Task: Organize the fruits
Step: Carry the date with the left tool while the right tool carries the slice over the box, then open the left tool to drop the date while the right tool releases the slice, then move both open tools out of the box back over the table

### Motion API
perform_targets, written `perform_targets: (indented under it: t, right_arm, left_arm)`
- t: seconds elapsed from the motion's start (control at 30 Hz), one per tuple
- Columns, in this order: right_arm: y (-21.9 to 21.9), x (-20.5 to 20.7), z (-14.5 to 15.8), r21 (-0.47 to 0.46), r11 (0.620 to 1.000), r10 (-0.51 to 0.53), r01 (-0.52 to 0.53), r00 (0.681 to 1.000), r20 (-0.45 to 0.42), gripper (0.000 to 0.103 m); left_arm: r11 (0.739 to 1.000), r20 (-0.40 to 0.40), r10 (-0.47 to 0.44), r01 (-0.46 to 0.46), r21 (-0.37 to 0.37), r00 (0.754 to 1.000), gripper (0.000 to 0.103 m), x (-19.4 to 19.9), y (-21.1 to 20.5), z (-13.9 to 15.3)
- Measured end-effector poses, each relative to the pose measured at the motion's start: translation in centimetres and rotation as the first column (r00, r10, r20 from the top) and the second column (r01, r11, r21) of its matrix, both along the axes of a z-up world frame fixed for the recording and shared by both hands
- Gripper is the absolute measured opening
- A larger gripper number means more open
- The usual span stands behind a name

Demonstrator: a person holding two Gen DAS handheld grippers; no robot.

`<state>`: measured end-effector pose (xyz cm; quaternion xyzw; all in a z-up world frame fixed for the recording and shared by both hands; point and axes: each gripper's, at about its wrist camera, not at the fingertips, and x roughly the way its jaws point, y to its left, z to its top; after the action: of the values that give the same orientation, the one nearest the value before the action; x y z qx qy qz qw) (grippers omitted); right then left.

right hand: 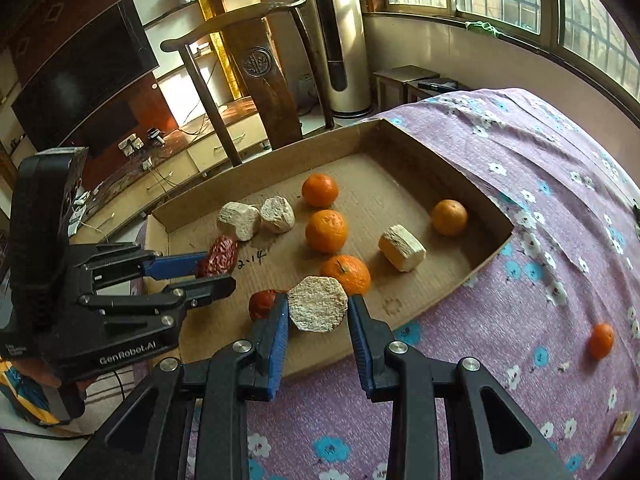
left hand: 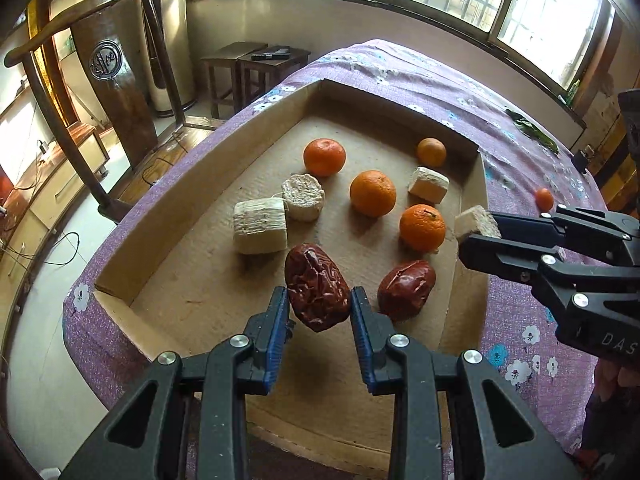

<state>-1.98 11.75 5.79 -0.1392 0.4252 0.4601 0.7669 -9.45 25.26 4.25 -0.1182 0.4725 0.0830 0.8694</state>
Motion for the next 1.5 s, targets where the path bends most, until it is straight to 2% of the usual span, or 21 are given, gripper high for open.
perform_targets:
  t: [0.27, 0.5, 0.63, 0.67, 0.7, 0.73, 0.8, 0.97, 1.07, 1.17, 1.27, 1.5]
  right_arm:
    - [4.2, 0.5, -1.1, -0.033, 0.997, 0.071, -0.072, 0.997, -0.024, 0.032]
    - [6.4, 1.4, -3.3, -0.073, 0.994, 0.080, -0.084, 0.995, -0.061, 0.033]
    - [6.4, 1.5, -3.6, -0.026, 0.997, 0.069, -0.072, 0.993, -0.092, 0.034]
    - [6.1, 1.4, -3.4, -0.022, 0.998, 0.064, -0.066, 0.994, -0.084, 0.037]
    - [5.7, 1.2, -3.1, -0.013, 0.998, 0.056, -0.057, 0.996, -0.076, 0.040]
    - [5.2, 1.1, -2.8, 0.003, 0.999, 0.049, -0.048, 0.996, -0.073, 0.046]
    - [3.8, 0.9, -1.9, 0.044, 0.999, 0.020, -0.017, 0.997, -0.068, 0.054]
    - [-2.1, -0.2, 0.5, 0.138, 0.986, -0.088, 0.089, 0.996, -0.009, 0.079]
    - [-6.1, -0.5, 1.7, 0.188, 0.964, -0.192, 0.187, 0.981, 0.008, 0.092]
    - [-10.2, -0.5, 2.3, 0.233, 0.935, -0.272, 0.267, 0.962, -0.011, 0.094]
    - [-13.5, -0.4, 2.7, 0.228, 0.905, -0.364, 0.360, 0.931, -0.026, 0.095]
    - [-20.0, -0.6, 3.3, 0.184, 0.857, -0.489, 0.482, 0.872, -0.008, 0.095]
  left_arm:
    - [0.999, -0.015, 0.029, -0.029, 0.040, 0.999, 0.030, -0.2, 0.8, -0.7]
    - [0.997, -0.019, 0.055, -0.053, 0.064, 0.998, 0.030, -0.1, 1.1, -1.2]
    - [0.992, -0.012, 0.080, -0.079, 0.094, 0.997, 0.031, 0.1, 1.1, -1.3]
    - [0.991, -0.010, 0.085, -0.084, 0.102, 0.996, 0.033, 0.1, 1.0, -1.3]
    - [0.991, -0.002, 0.087, -0.087, 0.101, 0.996, 0.042, 0.0, 1.0, -1.2]
    - [0.992, 0.011, 0.085, -0.086, 0.094, 0.996, 0.046, -0.1, 1.0, -1.1]
    - [0.990, 0.034, 0.095, -0.098, 0.098, 0.995, 0.064, -0.2, 0.8, -0.7]
    - [0.987, 0.101, 0.094, -0.106, 0.124, 0.990, 0.074, -0.4, -0.9, 0.6]
    - [0.989, 0.136, 0.069, -0.086, 0.124, 0.988, 0.076, -0.1, -2.6, 1.5]
    - [0.991, 0.162, 0.034, -0.054, 0.121, 0.986, 0.077, 0.2, -4.7, 2.2]
    - [0.993, 0.184, -0.001, -0.021, 0.116, 0.983, 0.078, 0.8, -6.8, 2.8]
    - [0.990, 0.196, -0.105, 0.083, 0.116, 0.975, 0.078, 2.8, -12.5, 3.6]
